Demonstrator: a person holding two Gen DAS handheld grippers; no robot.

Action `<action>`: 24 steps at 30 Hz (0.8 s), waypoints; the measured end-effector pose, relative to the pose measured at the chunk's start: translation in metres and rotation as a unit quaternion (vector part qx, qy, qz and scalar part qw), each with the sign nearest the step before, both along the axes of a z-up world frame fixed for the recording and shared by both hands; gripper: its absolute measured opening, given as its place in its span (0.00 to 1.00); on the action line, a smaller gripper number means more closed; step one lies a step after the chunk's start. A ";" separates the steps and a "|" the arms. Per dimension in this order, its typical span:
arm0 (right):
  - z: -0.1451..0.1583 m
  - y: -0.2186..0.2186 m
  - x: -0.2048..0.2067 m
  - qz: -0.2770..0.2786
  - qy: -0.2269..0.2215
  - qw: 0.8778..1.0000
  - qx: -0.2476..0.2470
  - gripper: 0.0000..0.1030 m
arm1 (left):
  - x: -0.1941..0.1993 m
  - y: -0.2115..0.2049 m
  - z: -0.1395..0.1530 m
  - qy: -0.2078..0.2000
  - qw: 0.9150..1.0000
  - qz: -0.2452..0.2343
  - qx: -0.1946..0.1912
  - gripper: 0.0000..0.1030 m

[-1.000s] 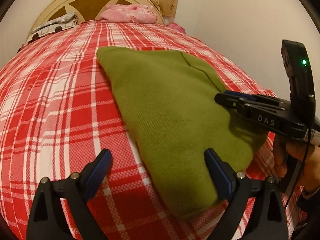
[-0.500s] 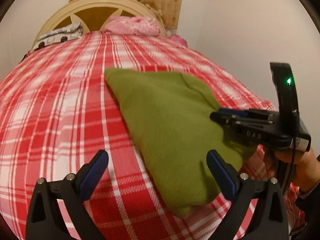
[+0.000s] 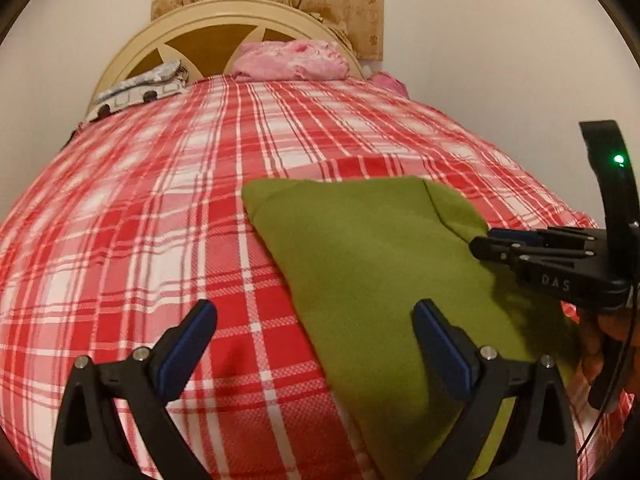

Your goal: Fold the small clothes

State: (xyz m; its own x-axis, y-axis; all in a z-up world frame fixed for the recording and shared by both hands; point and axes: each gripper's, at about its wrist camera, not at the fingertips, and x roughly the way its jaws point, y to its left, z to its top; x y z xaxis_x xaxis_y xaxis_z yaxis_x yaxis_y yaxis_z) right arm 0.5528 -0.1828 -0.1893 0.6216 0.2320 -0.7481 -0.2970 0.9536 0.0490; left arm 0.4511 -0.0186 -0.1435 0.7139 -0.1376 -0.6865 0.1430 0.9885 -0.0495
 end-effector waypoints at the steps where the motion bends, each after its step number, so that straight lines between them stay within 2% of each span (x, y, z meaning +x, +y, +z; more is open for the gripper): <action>1: -0.001 0.001 -0.002 0.006 -0.004 1.000 -0.001 0.24 | 0.000 0.000 -0.002 0.001 1.000 0.000 -0.001 0.98; 4: 0.001 -0.004 -0.006 -0.003 -0.016 1.000 -0.019 0.17 | 0.001 -0.005 -0.011 0.011 1.000 -0.006 -0.002 0.99; 7: -0.016 -0.022 0.007 -0.028 0.027 0.999 0.008 0.18 | -0.002 -0.010 -0.016 0.011 1.000 -0.007 -0.006 0.99; 11: -0.006 -0.016 0.000 -0.012 0.017 1.000 -0.010 0.19 | -0.011 -0.002 -0.009 0.010 1.000 -0.008 -0.017 0.99; 12: 0.001 -0.015 -0.006 -0.012 0.007 1.000 -0.013 0.23 | -0.015 0.001 -0.007 0.006 1.000 -0.008 -0.022 0.99; 14: 0.013 -0.015 -0.020 -0.008 -0.022 1.000 -0.005 0.25 | -0.026 0.009 -0.003 -0.001 0.999 -0.006 -0.035 0.99; 15: 0.016 -0.015 -0.024 -0.004 -0.029 1.000 -0.001 0.31 | -0.030 0.011 -0.002 0.000 0.999 -0.006 -0.041 0.99; 16: 0.018 -0.015 -0.029 0.000 -0.034 0.999 0.006 0.43 | -0.035 0.014 -0.002 -0.001 0.999 -0.007 -0.054 0.99; 18: 0.021 -0.018 -0.037 0.013 -0.036 0.998 0.045 0.57 | -0.039 0.015 -0.004 0.005 0.997 -0.011 -0.071 0.99; 20: 0.016 -0.014 -0.036 0.020 -0.021 0.999 0.038 0.58 | -0.041 0.010 -0.009 0.015 0.997 -0.012 -0.072 0.99; 21: 0.004 -0.009 -0.034 0.015 -0.003 1.000 -0.002 0.58 | -0.042 0.006 -0.013 0.017 0.998 -0.010 -0.067 0.99; 22: -0.003 -0.007 -0.033 0.015 0.011 1.000 -0.017 0.58 | -0.042 0.004 -0.016 0.019 0.998 -0.011 -0.064 0.99; 24: -0.012 -0.012 -0.036 0.018 0.014 1.000 0.003 0.58 | -0.043 0.004 -0.020 0.025 0.997 -0.013 -0.071 1.00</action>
State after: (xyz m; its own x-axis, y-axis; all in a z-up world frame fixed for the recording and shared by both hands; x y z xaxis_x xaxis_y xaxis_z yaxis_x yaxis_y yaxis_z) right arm 0.5171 -0.1947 -0.2012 0.5913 0.2585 -0.7639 -0.3303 0.9418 0.0630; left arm 0.4085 -0.0148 -0.1638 0.6750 -0.2542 -0.6927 0.1618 0.9669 -0.1972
